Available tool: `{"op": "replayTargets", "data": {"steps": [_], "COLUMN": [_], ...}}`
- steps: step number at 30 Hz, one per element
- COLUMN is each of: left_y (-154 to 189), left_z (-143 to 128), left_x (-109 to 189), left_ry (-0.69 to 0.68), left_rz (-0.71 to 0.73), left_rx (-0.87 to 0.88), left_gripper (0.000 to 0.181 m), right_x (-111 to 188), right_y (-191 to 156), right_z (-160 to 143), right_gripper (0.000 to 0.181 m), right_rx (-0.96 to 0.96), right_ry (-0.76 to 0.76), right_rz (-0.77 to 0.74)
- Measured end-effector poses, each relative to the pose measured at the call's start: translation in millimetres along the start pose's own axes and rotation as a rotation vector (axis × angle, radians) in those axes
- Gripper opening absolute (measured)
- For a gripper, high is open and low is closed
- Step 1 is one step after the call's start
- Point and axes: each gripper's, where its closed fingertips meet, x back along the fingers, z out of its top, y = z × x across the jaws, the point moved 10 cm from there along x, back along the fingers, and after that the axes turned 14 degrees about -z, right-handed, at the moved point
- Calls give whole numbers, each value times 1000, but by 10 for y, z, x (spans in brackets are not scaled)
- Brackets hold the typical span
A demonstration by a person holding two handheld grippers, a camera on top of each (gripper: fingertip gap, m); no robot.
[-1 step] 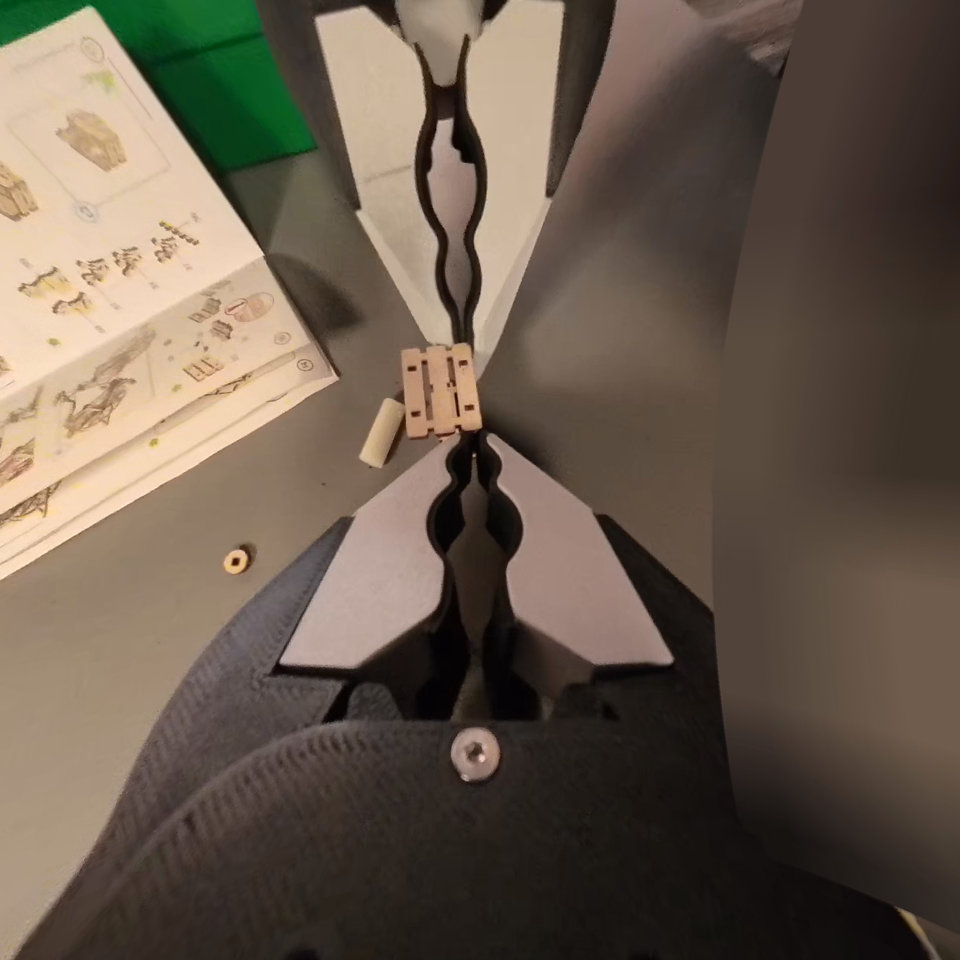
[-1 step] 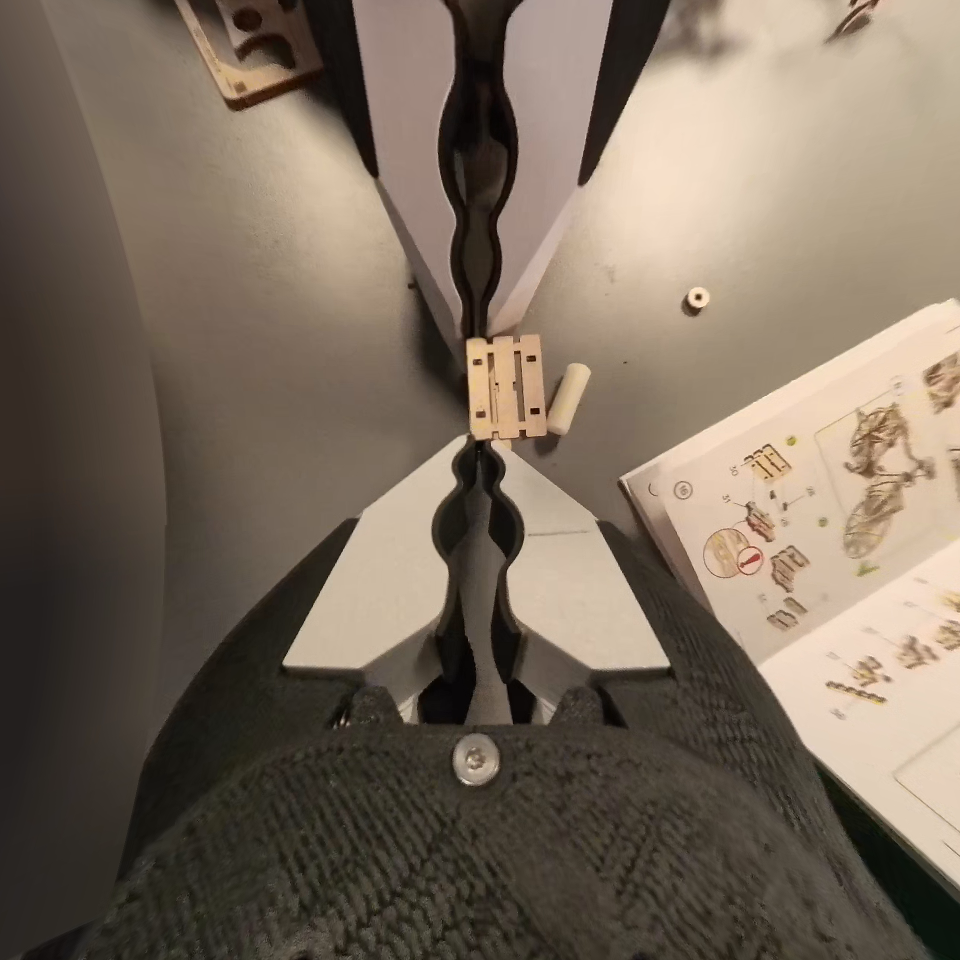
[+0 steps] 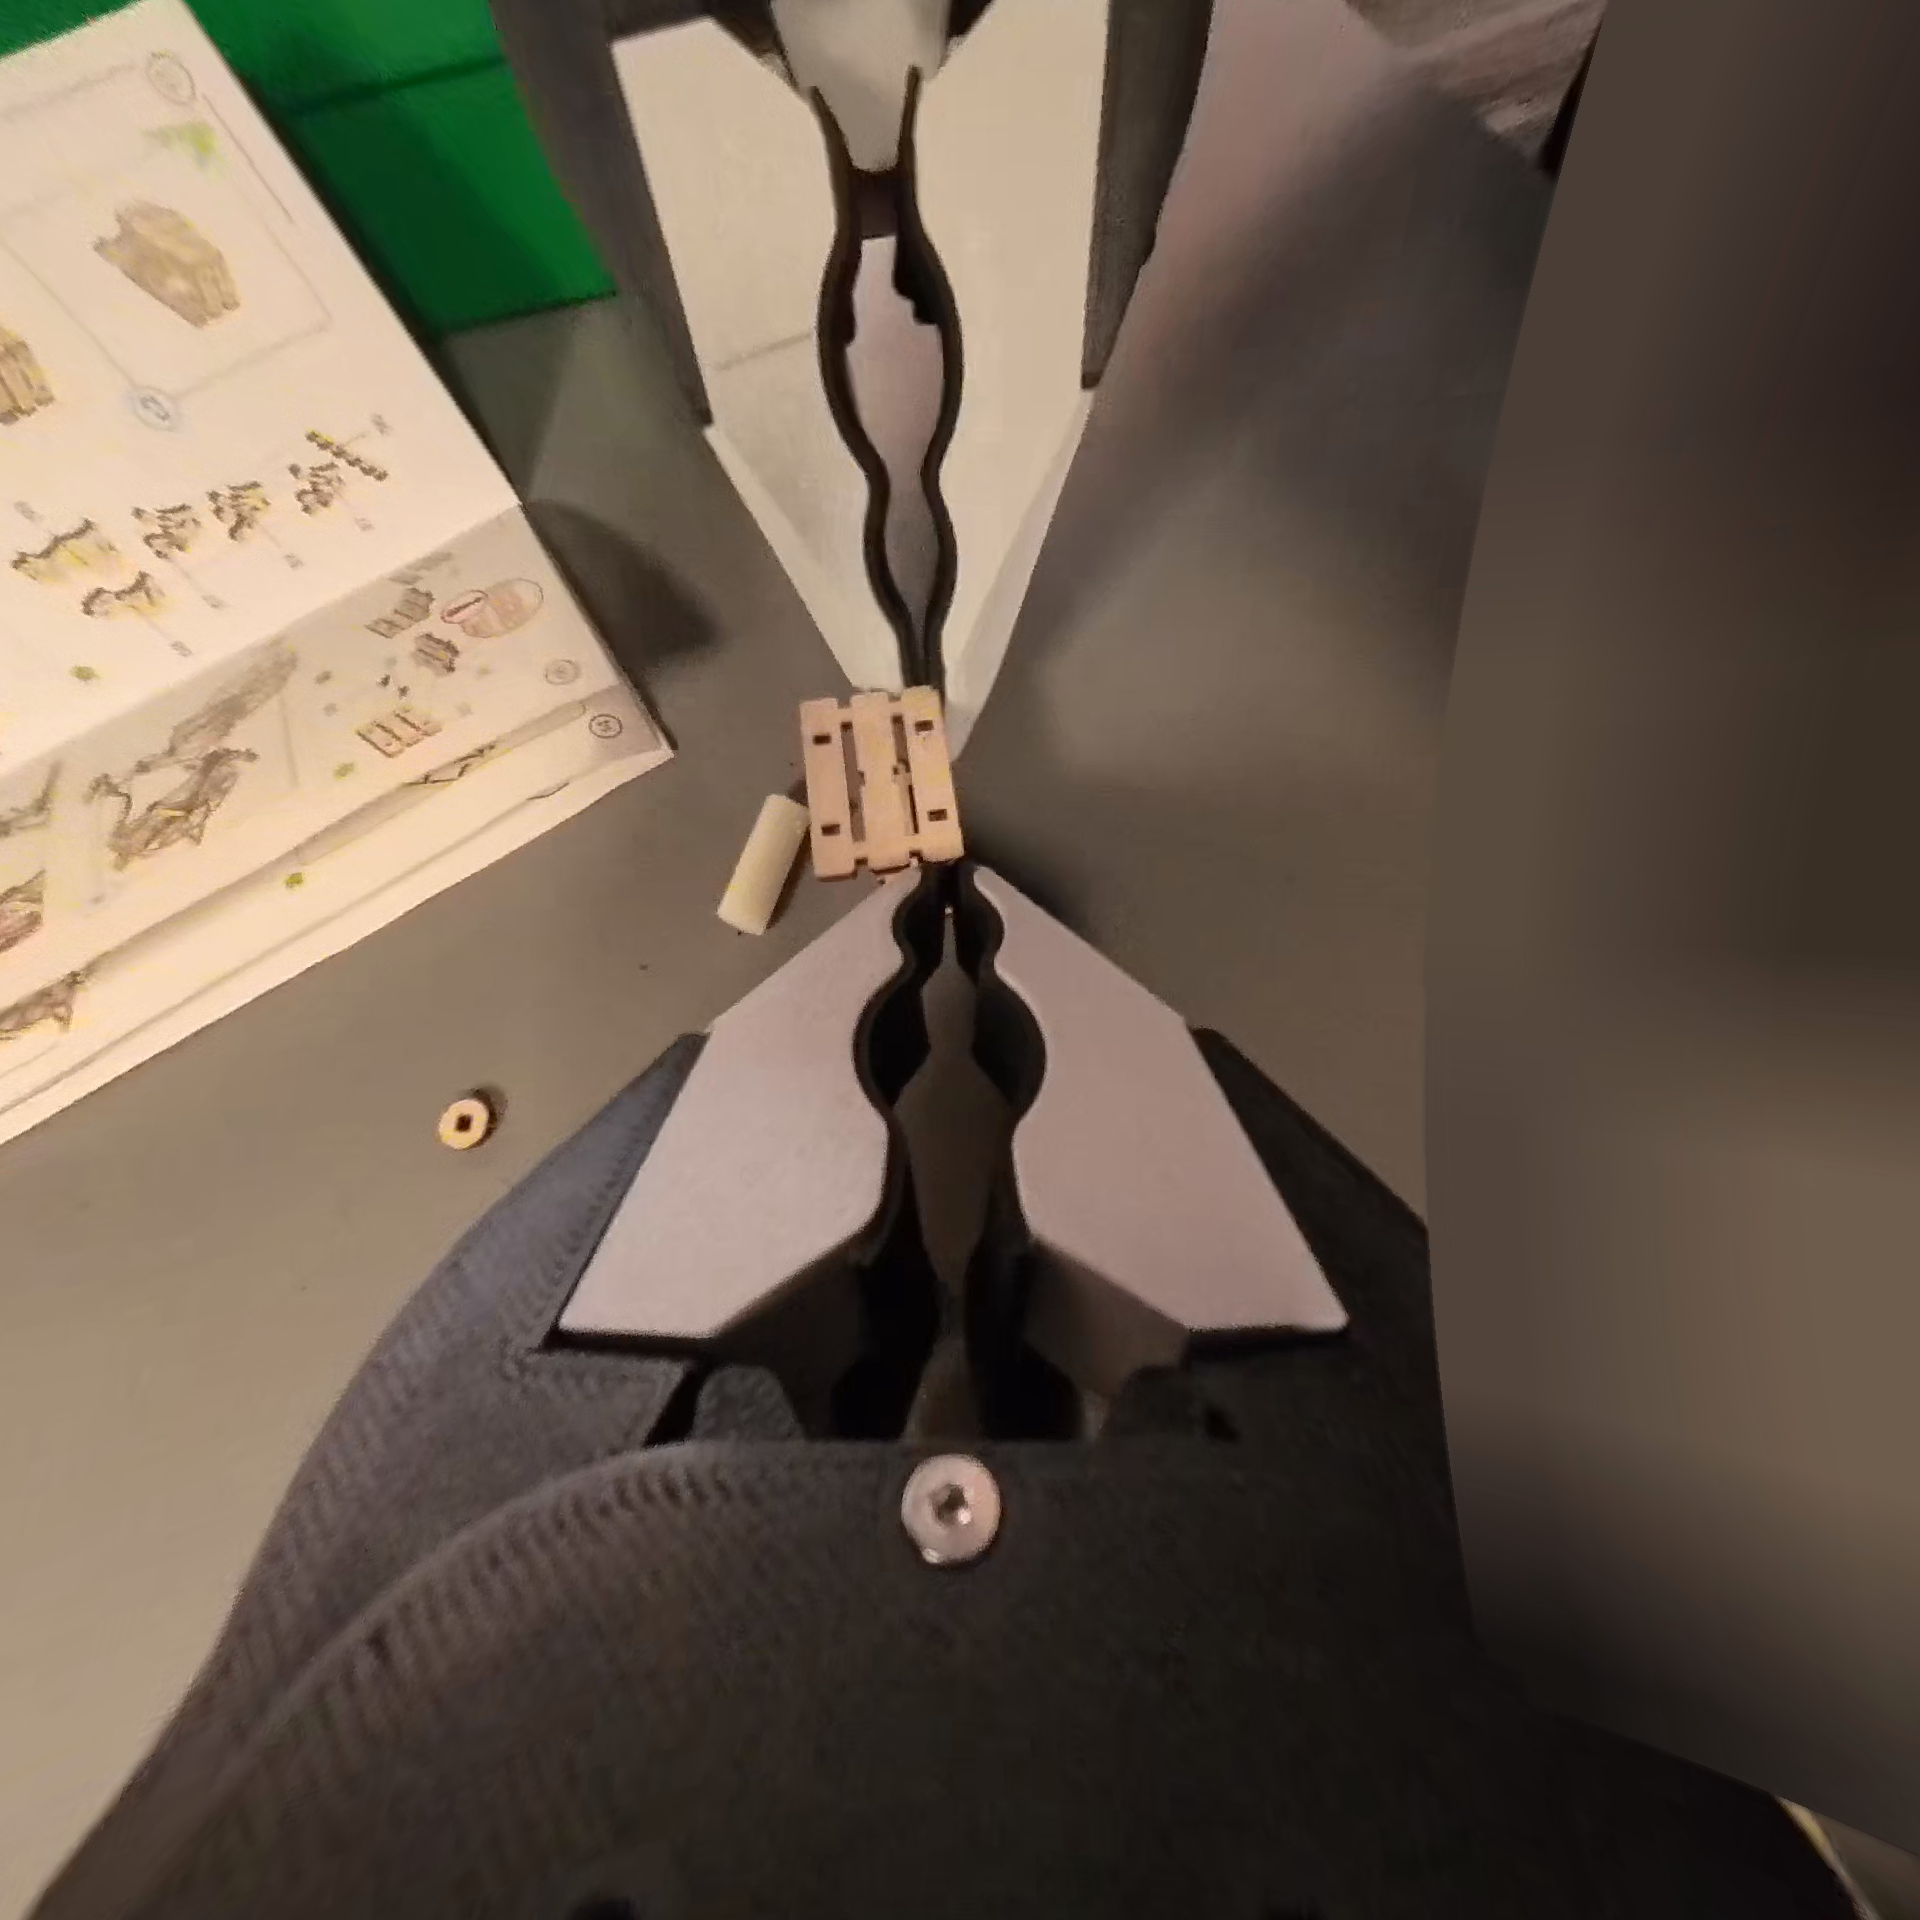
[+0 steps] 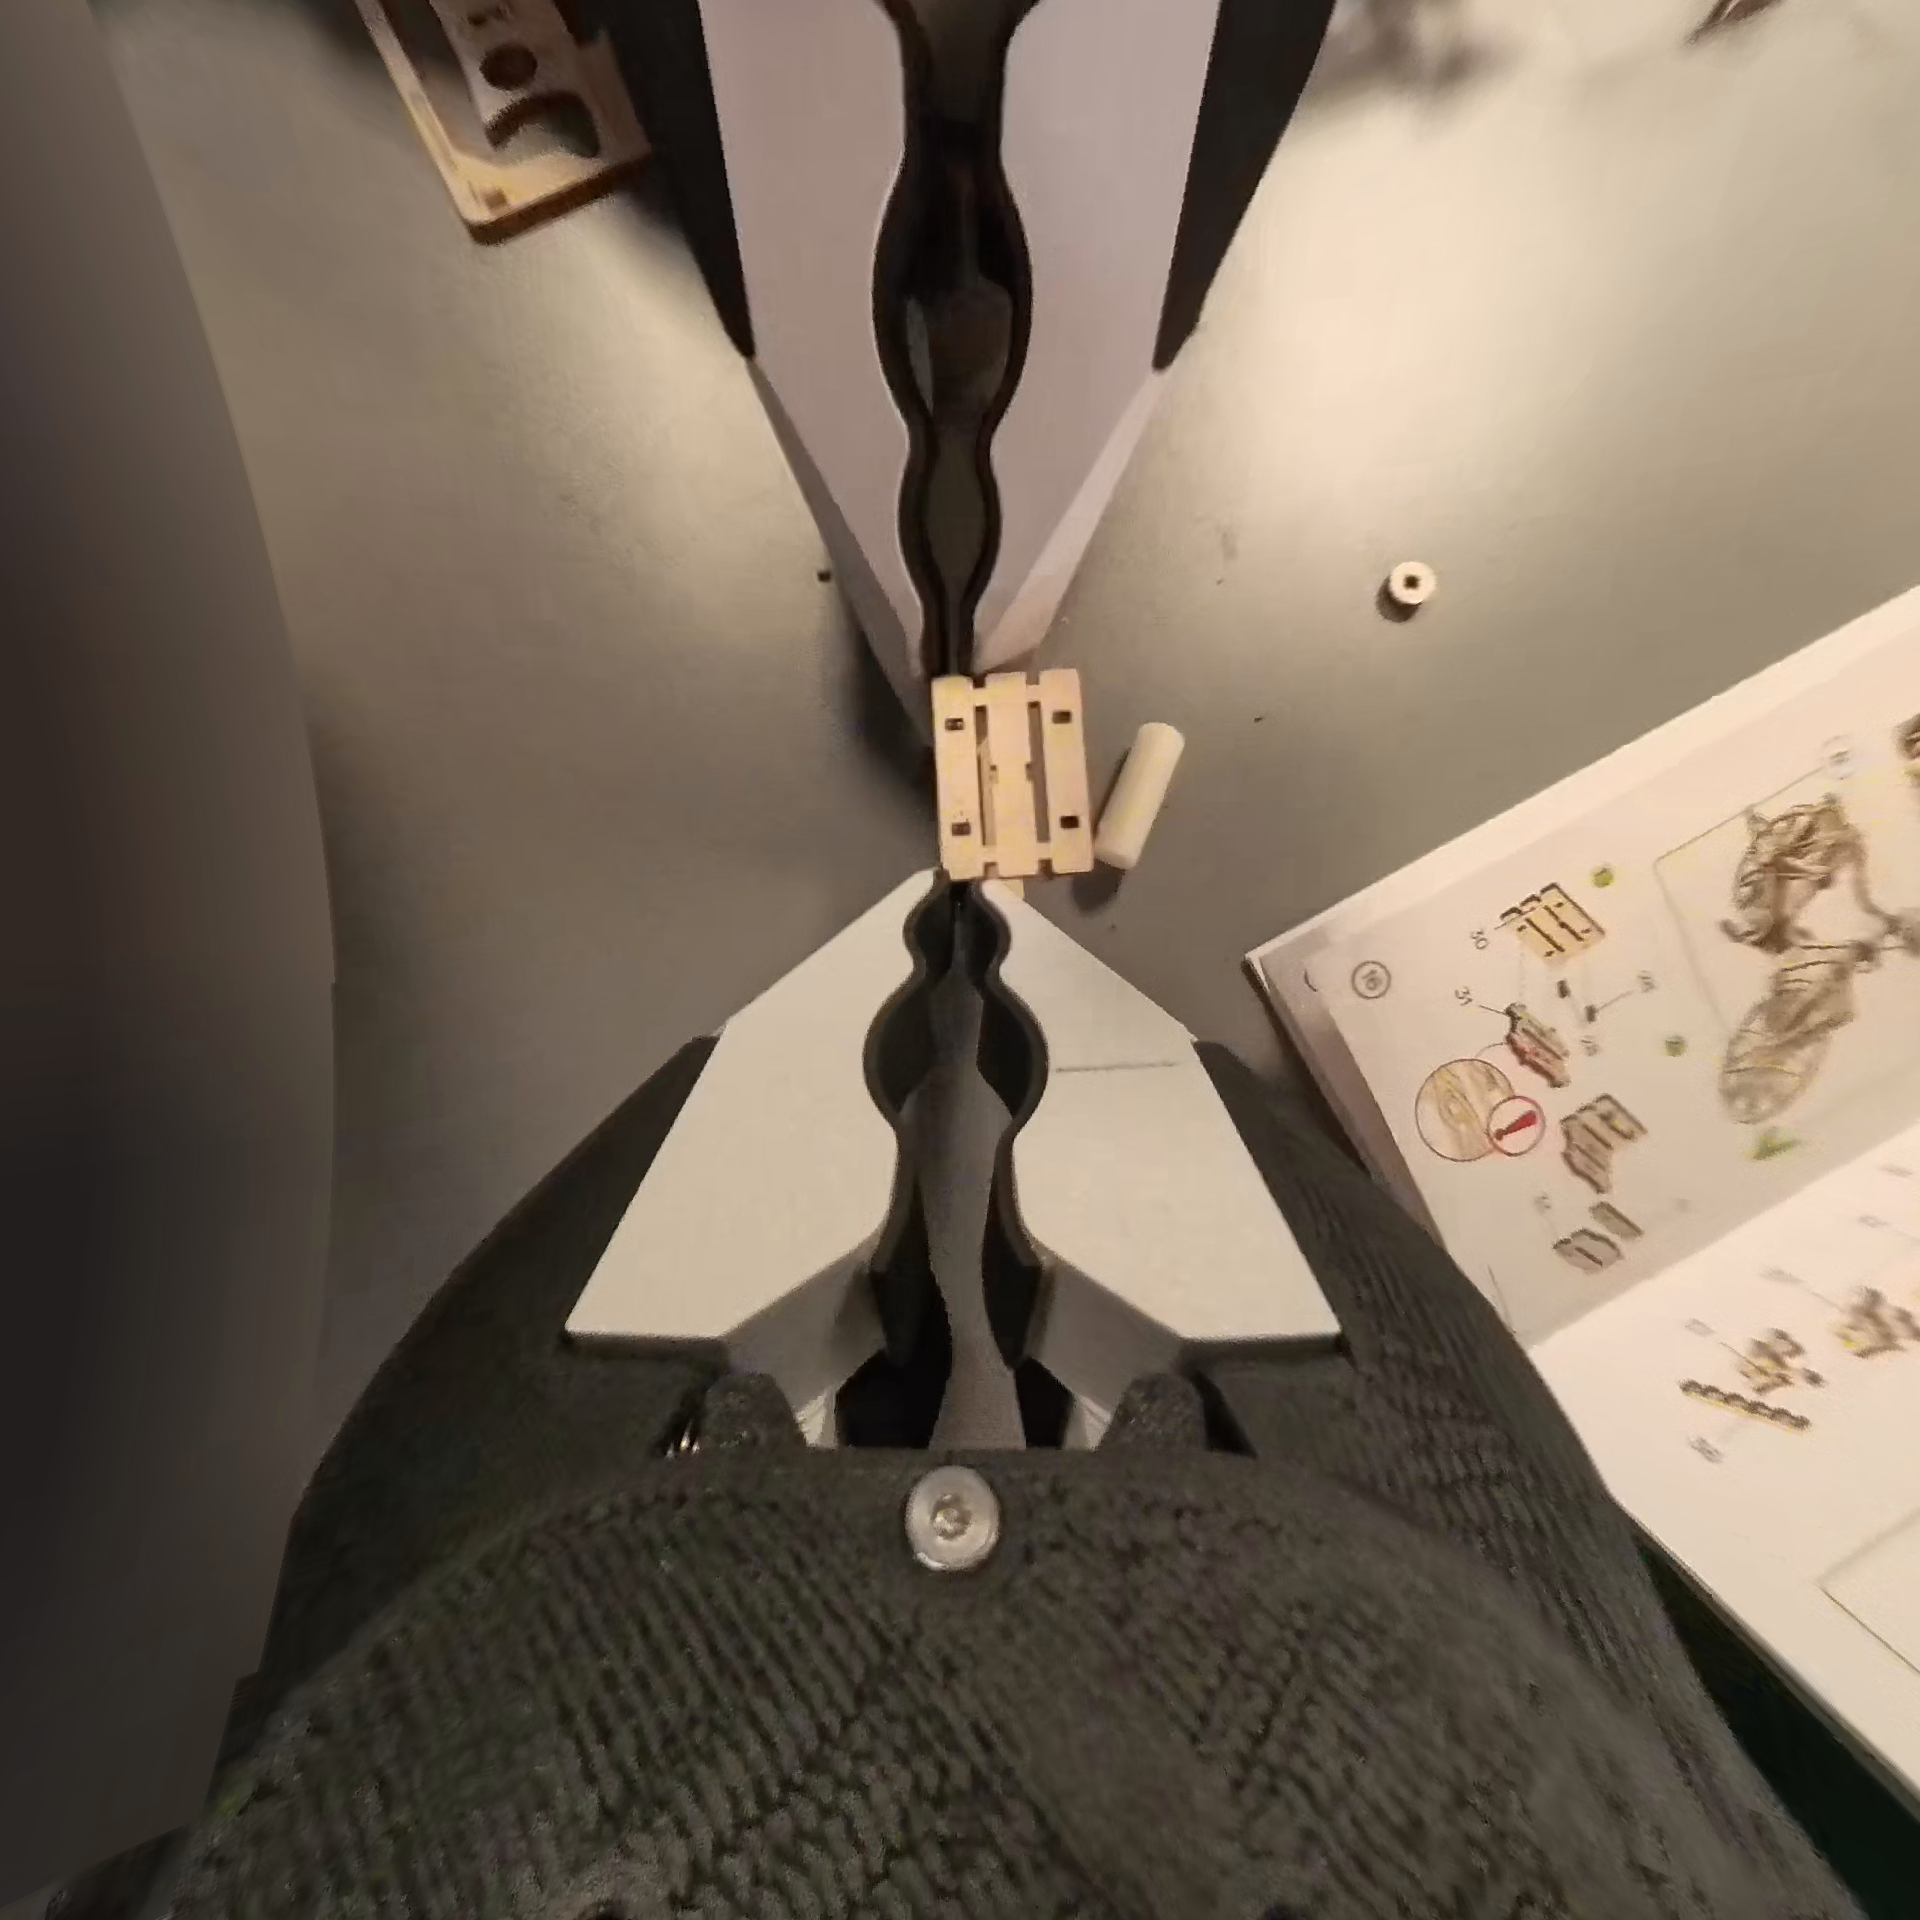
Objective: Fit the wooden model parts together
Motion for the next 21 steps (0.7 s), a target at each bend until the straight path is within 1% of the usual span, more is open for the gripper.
{"op": "replayTargets", "data": {"steps": [2,4,6,9,10,11,13,14,16,19,20,21], "left_y": [-64,-87,-36,109,121,90,-30,-69,-76,-43,-13,38], "left_z": [-4,-6,-2,6,5,4,-1,-3,-4,13,30,65], "left_x": [16,20,7,-40,-45,-34,1,9,11,9,10,31], "left_ry": [20,26,9,-36,-39,-26,16,28,32,34,35,47], "left_rz": [-66,-90,-36,110,121,90,-33,-71,-79,-46,-33,-17], "left_rx": [73,92,33,-98,-110,-74,62,103,110,131,159,188], "left_gripper": [1,1,1,1,1,1,1,1,1,1,5,23], "right_x": [-22,-32,-12,25,27,19,-18,-31,-29,0,41,109], "right_y": [73,101,41,-140,-158,-118,41,84,85,56,32,6], "right_z": [-5,-8,5,15,12,7,-9,-10,-9,-9,1,16], "right_gripper": [0,0,0,0,0,0,0,0,1,1,1,1], "right_rx": [-44,-63,-11,150,164,117,-61,-105,-120,-122,-128,-147], "right_ry": [-7,-10,-12,2,6,6,-11,-22,-27,-7,28,90], "right_rz": [77,106,43,-140,-159,-120,42,88,90,57,51,43]}}
